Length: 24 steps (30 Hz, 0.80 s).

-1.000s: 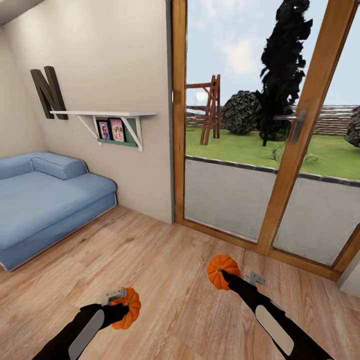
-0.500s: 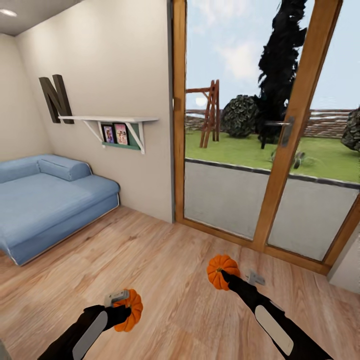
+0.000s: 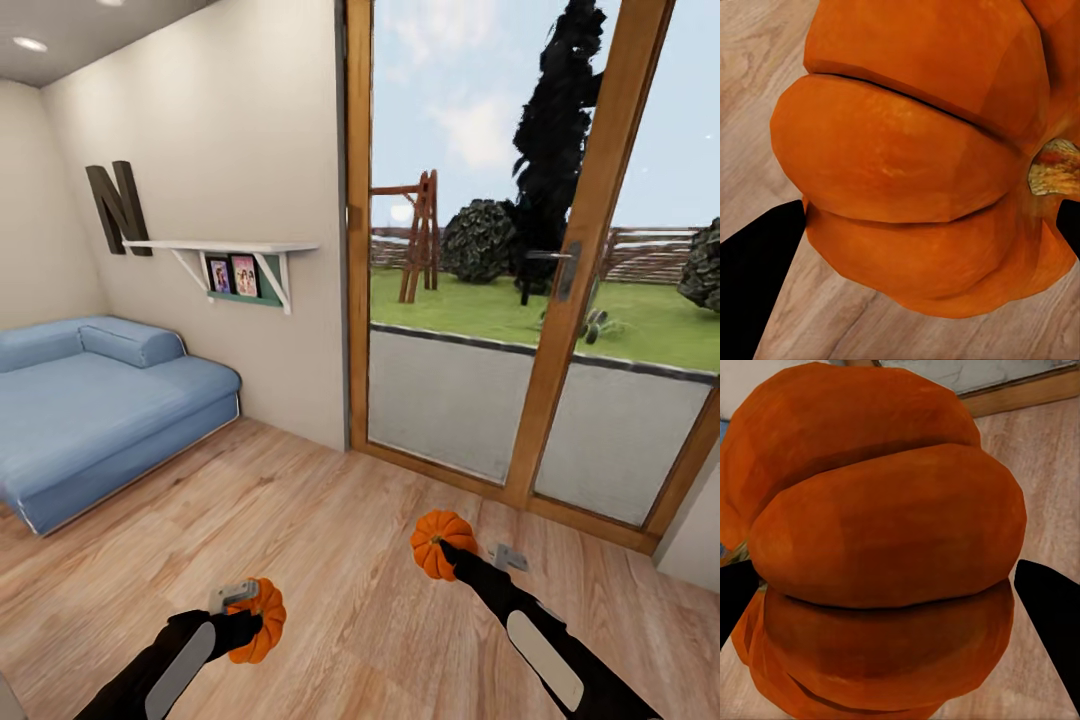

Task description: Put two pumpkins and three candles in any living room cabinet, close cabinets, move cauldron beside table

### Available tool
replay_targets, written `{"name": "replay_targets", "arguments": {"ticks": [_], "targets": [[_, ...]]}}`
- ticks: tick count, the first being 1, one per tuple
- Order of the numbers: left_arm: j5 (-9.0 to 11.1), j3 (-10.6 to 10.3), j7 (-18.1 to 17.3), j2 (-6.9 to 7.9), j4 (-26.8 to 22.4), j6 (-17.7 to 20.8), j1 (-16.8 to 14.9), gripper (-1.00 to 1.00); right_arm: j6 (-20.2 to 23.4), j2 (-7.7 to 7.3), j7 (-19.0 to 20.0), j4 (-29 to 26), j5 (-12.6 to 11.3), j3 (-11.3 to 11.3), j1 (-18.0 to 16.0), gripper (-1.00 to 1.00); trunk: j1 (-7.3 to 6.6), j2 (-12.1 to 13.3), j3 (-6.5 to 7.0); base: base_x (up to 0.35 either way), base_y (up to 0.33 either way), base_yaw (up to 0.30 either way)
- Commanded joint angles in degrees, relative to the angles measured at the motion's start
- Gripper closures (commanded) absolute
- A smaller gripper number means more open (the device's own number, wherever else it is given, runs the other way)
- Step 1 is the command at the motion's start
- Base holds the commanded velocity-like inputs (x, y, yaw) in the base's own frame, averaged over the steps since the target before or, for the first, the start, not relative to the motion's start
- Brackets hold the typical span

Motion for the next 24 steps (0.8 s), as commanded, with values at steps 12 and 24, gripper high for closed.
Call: {"name": "replay_targets", "arguments": {"ticks": [12, 24], "targets": [[0.5, -2.9, 0.7, 0.08, -0.1, 0.0, 0.0, 1.00, -0.1, 0.53, -0.3, 0.0, -0.3, 0.2, 0.0, 1.00, 0.00, 0.0, 1.08, -0.051, -0.021, 0.000], [0.7, -3.3, 0.8, 0.08, 0.2, -3.7, 0.0, 1.00, 0.1, 0.63, -0.4, 0.0, -0.3, 0.2, -0.1, 1.00, 0.00, 0.0, 1.99, -0.026, -0.134, 0.020]]}}
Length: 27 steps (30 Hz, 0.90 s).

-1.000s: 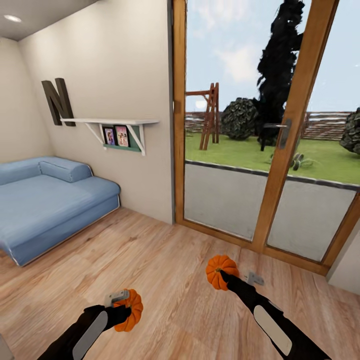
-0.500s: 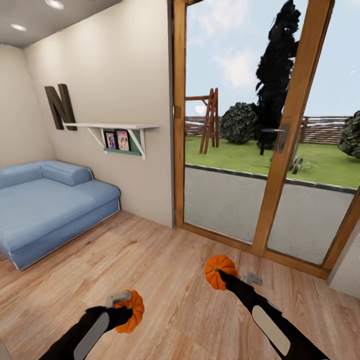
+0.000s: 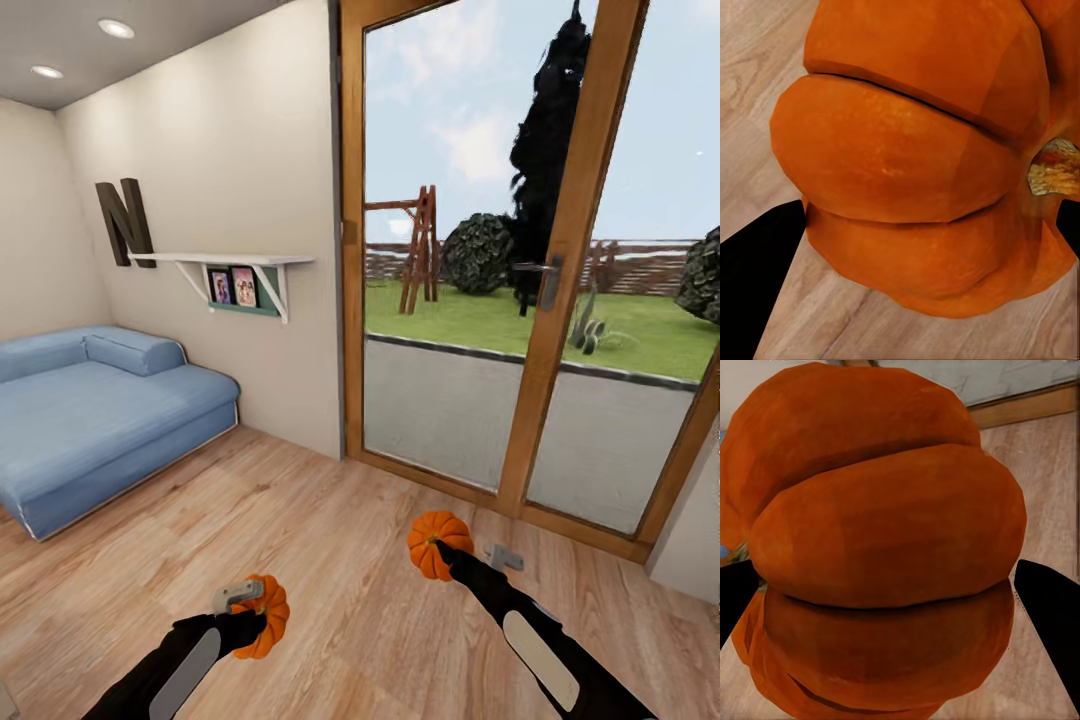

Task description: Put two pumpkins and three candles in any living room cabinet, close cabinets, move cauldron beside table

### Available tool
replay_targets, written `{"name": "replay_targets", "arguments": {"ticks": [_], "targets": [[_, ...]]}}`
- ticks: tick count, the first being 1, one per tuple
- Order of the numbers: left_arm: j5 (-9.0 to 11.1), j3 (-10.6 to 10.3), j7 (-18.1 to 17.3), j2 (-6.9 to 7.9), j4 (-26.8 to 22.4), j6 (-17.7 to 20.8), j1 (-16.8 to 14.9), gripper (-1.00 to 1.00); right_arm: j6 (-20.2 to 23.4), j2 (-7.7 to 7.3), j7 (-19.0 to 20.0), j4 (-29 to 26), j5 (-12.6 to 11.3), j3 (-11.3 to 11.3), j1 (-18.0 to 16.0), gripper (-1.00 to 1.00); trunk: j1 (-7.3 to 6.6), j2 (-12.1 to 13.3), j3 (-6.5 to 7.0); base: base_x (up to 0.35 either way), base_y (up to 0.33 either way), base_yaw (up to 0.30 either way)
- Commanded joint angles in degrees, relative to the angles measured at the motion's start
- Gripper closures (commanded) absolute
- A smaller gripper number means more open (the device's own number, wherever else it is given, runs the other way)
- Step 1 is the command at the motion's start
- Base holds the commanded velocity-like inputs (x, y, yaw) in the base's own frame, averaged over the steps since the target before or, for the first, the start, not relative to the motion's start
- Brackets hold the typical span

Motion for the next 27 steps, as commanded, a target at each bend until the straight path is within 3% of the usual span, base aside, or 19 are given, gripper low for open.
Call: {"name": "replay_targets", "arguments": {"ticks": [1, 6, 17, 27], "targets": [[0.6, -0.3, 0.6, 0.07, -0.1, -0.1, -0.1, 1.00, 0.1, -0.07, -0.4, -0.1, -0.4, 0.3, -0.1, 1.00, 0.00, 0.0, -0.06, 0.000, -0.281, 0.008], [0.6, -0.3, 0.7, 0.07, 0.0, -0.2, -0.1, 1.00, 0.1, -0.07, -0.4, -0.1, -0.4, 0.3, -0.1, 1.00, 0.00, 0.0, -0.05, 0.000, -0.298, 0.140], [0.0, -0.3, 0.7, 0.03, 0.0, -0.2, -0.1, 1.00, 0.2, -0.07, -0.3, -0.1, -0.4, 0.3, 0.0, 1.00, 0.00, 0.0, -0.04, -0.019, -0.281, 0.282], [0.0, -0.3, 0.7, 0.05, 0.0, -0.2, -0.1, 1.00, 0.2, -0.07, -0.4, -0.1, -0.4, 0.3, -0.1, 1.00, 0.00, 0.0, -0.04, -0.008, -0.022, 0.288]]}}
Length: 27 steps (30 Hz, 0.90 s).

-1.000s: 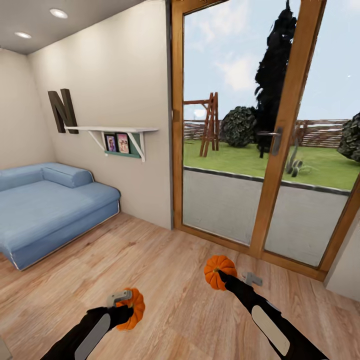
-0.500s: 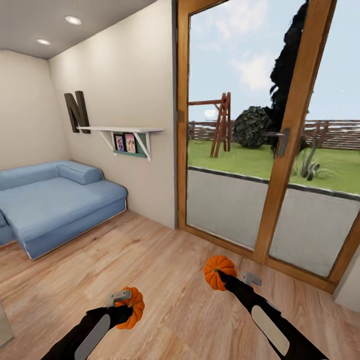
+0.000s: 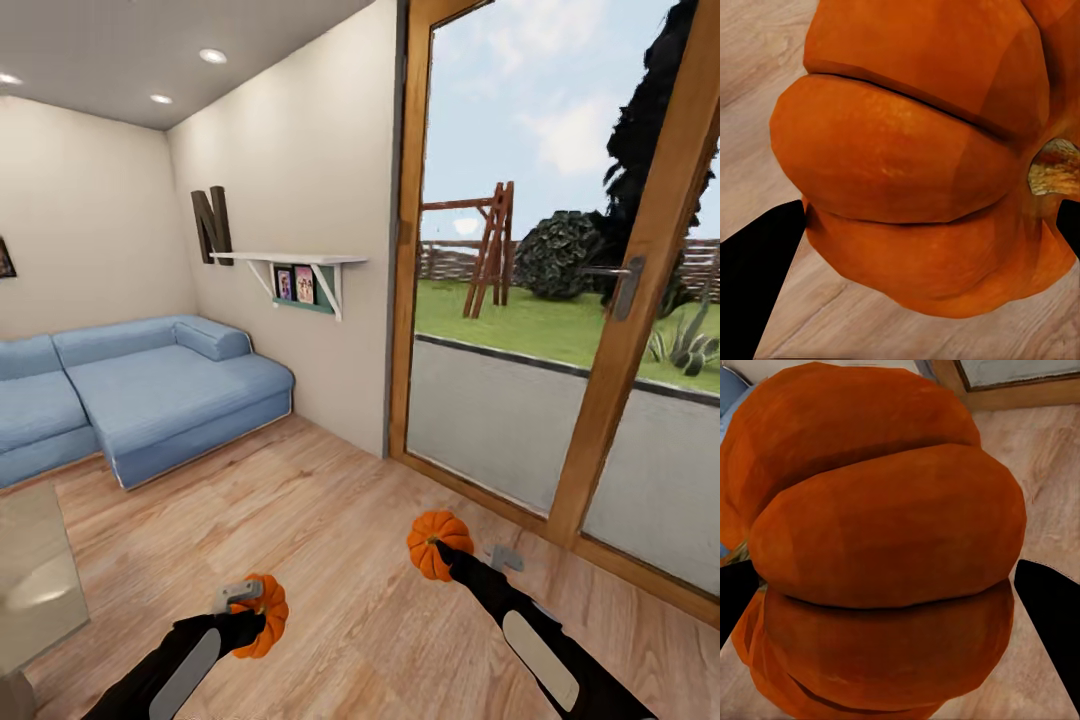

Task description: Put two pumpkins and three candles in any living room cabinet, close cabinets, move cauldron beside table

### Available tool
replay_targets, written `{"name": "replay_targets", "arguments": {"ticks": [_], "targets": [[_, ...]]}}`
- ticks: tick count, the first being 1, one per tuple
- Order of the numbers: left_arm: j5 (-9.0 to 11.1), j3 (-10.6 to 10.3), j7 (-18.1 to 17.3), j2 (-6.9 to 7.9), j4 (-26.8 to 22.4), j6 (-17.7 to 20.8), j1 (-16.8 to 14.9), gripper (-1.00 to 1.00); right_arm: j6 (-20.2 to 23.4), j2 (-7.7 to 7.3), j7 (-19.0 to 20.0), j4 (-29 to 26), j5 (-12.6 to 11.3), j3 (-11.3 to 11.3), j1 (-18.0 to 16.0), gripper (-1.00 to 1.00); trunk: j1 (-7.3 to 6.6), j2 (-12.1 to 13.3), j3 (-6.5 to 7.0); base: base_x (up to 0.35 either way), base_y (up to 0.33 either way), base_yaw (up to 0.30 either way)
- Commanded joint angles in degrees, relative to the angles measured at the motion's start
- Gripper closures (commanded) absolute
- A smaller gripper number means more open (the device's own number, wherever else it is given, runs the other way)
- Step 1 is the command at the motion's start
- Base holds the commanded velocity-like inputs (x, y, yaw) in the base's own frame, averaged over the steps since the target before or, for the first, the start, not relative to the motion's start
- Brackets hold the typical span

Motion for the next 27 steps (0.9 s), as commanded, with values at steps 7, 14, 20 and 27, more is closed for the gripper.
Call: {"name": "replay_targets", "arguments": {"ticks": [7, 14, 20, 27], "targets": [[0.6, -0.3, 0.6, 0.05, -0.1, 0.0, -0.1, 1.00, 0.0, -0.04, -0.3, -0.2, -0.4, 0.2, 0.0, 1.00, 0.00, 0.0, -0.06, -0.076, -0.080, 0.288], [0.6, -0.2, 0.6, 0.06, -0.1, 0.0, -0.1, 1.00, 0.0, 0.00, -0.3, -0.2, -0.4, 0.2, 0.0, 1.00, 0.00, 0.0, -0.06, -0.118, -0.155, 0.288], [0.6, -0.2, 0.6, 0.03, -0.1, 0.0, -0.1, 1.00, 0.0, 0.01, -0.3, -0.2, -0.4, 0.2, 0.0, 1.00, 0.00, 0.0, -0.06, -0.008, -0.032, 0.288], [0.6, -0.2, 0.6, 0.00, -0.1, 0.0, -0.1, 1.00, 0.0, 0.01, -0.3, -0.2, -0.4, 0.2, 0.0, 1.00, 0.00, 0.0, -0.06, -0.036, -0.085, 0.288]]}}
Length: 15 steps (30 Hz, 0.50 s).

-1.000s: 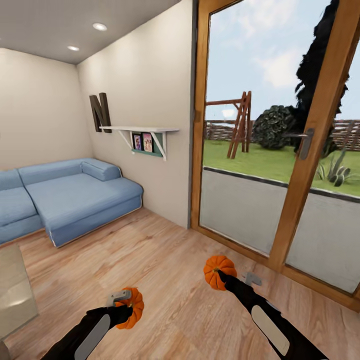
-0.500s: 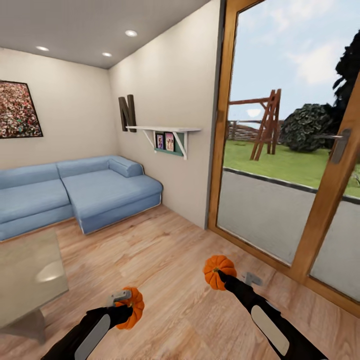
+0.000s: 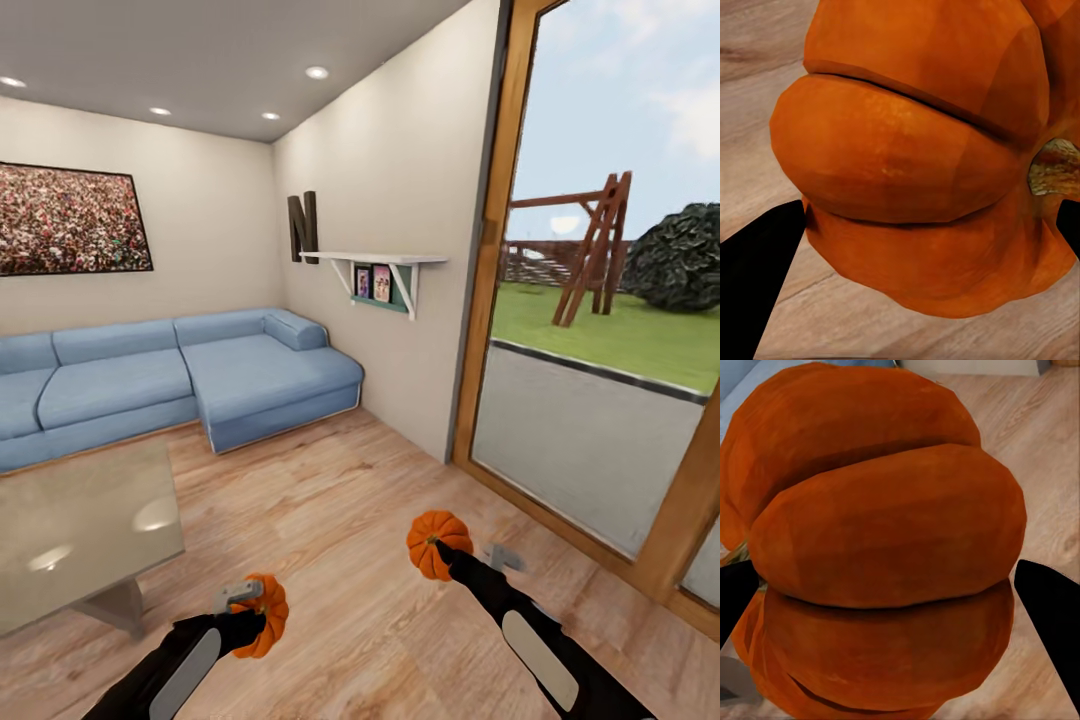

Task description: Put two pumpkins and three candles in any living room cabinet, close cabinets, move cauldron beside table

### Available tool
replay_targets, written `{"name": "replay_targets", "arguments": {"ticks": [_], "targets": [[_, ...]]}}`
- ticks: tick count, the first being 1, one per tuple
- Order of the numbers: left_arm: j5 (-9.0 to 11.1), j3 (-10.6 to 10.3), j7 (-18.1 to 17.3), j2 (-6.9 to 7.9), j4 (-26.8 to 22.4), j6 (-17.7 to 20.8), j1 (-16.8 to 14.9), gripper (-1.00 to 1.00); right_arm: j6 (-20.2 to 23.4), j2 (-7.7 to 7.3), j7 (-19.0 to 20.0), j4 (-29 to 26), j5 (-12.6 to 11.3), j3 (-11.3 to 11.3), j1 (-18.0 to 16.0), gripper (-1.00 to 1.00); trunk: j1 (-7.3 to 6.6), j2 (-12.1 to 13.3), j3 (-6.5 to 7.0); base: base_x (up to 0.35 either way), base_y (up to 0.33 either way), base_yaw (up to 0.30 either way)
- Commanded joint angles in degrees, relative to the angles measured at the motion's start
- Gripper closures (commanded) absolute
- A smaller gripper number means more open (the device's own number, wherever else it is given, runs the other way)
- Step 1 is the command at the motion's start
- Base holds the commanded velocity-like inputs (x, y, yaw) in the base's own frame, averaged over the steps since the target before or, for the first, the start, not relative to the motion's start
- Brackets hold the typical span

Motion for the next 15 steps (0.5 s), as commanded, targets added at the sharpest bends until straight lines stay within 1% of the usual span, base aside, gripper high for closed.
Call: {"name": "replay_targets", "arguments": {"ticks": [1, 7, 15], "targets": [[0.6, -0.3, 0.6, 0.08, -0.1, 0.0, -0.1, 1.00, 0.1, -0.08, -0.3, -0.1, -0.4, 0.2, 0.0, 1.00, 0.00, 0.0, -0.07, -0.005, -0.121, 0.288], [0.6, -0.4, 0.6, 0.06, -0.1, 0.1, -0.1, 1.00, 0.1, -0.08, -0.3, -0.1, -0.4, 0.2, 0.0, 1.00, 0.00, 0.0, -0.07, -0.001, -0.109, 0.288], [0.6, -0.4, 0.6, 0.06, -0.1, 0.0, -0.1, 1.00, 0.1, -0.08, -0.3, -0.1, -0.4, 0.2, 0.0, 1.00, 0.00, 0.0, -0.07, 0.000, -0.009, 0.288]]}}
